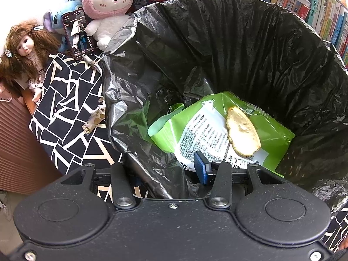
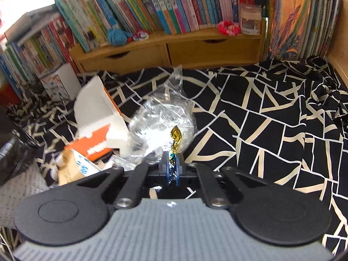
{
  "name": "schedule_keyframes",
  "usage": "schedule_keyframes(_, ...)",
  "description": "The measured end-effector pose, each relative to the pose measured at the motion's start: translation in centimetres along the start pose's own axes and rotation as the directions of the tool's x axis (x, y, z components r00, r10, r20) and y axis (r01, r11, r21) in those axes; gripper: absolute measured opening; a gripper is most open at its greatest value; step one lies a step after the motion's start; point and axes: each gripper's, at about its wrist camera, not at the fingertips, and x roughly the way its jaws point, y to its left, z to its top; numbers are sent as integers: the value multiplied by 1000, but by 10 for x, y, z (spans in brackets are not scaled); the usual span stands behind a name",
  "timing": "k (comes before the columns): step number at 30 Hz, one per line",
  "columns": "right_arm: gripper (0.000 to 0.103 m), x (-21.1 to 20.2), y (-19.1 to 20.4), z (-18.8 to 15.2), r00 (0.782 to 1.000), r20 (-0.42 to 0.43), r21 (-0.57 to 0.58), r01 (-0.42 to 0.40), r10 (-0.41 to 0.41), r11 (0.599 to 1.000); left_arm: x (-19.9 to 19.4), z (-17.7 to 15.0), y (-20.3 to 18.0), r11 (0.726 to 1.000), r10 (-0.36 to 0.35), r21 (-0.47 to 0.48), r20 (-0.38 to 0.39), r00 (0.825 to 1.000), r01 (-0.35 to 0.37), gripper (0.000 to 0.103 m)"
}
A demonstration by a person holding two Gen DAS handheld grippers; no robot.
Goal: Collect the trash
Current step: 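Grasp the crumpled silver foil wrapper with the right gripper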
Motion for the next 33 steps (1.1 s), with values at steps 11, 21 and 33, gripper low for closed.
schedule_keyframes(11,39,-28,-11,-13,1000,-5,78,-1,1,997,-1,-1,3,1000,-21,3,4,1000,21,44)
schedule_keyframes(21,58,-30,-9,-54,996,-80,38,39,-36,999,0,-2,4,1000,-28,12,5,1000,28,44)
schedule_keyframes(33,19,-18,-7,-59,992,-66,50,108,-104,993,0,-1,3,999,-27,20,4,1000,27,44)
